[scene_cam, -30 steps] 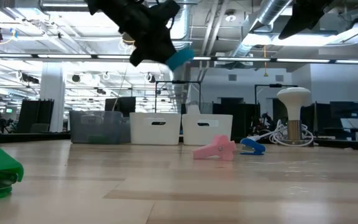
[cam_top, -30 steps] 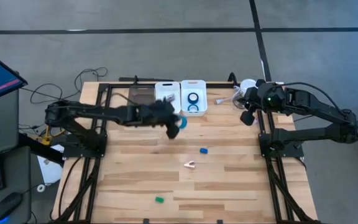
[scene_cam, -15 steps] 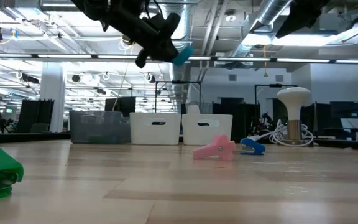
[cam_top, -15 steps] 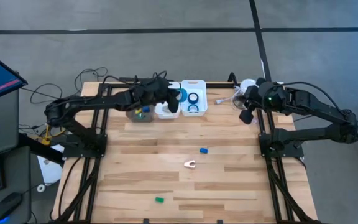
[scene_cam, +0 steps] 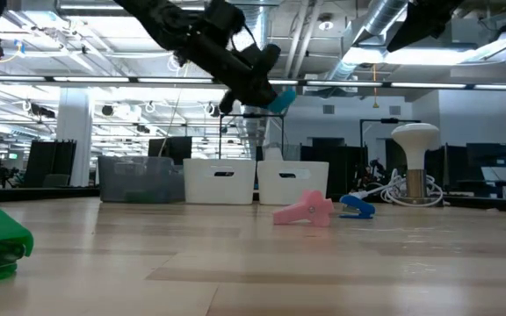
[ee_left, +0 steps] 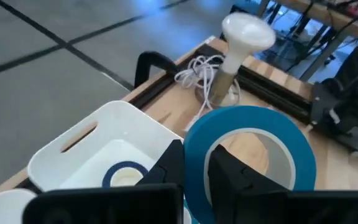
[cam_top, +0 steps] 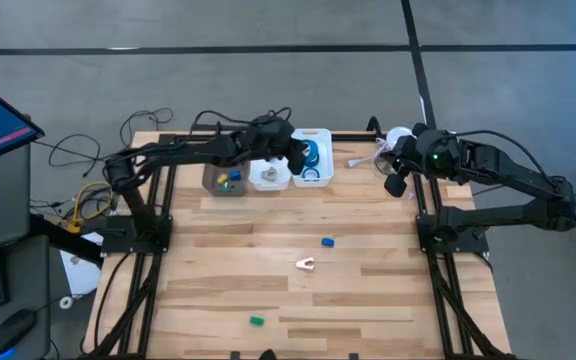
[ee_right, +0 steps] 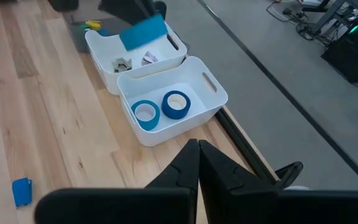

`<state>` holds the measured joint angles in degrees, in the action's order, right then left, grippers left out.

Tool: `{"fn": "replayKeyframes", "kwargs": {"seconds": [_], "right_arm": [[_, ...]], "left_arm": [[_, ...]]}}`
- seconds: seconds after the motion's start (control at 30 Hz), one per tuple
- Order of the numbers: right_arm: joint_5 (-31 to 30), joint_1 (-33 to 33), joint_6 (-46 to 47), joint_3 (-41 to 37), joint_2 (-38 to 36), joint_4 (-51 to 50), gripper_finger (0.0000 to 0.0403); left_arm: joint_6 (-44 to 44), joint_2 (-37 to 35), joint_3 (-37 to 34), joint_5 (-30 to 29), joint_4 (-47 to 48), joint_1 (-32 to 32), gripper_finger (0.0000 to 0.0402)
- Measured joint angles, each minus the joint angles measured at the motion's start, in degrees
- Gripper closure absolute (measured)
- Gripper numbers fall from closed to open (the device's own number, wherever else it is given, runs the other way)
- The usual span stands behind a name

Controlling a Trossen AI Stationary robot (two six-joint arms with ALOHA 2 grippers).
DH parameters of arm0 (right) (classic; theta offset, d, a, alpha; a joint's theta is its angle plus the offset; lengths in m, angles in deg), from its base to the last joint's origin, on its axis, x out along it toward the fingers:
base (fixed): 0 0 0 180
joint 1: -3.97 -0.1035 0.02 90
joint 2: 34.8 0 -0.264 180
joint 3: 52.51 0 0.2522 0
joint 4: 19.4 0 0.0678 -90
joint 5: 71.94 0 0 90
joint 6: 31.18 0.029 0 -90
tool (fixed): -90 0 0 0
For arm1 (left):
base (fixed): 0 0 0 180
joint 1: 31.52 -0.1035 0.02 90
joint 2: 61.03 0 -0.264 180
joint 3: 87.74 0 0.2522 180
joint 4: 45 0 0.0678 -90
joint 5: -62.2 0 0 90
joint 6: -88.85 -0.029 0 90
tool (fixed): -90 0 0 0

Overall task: Pick and place Stapler, Stapler remover, tape
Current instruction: Put the light blue tape into the right white bin

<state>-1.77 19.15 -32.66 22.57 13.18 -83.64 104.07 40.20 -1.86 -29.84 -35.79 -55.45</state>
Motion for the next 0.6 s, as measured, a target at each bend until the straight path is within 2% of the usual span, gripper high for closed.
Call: {"fn": "replayKeyframes", "kwargs": {"seconds": [0.13, 0.6], "right_arm": [[0.0, 0.0, 0.0, 0.0, 0.0, 0.0, 0.0402], [0.0, 0.0, 0.0, 0.0, 0.0, -0.1, 0.0402]], "left_arm": [[0.0, 4.1, 2.8, 0.4, 4.6, -1.2, 0.038], [0.0, 13.2, 3.3, 0.8, 4.6, -1.9, 0.038]]}}
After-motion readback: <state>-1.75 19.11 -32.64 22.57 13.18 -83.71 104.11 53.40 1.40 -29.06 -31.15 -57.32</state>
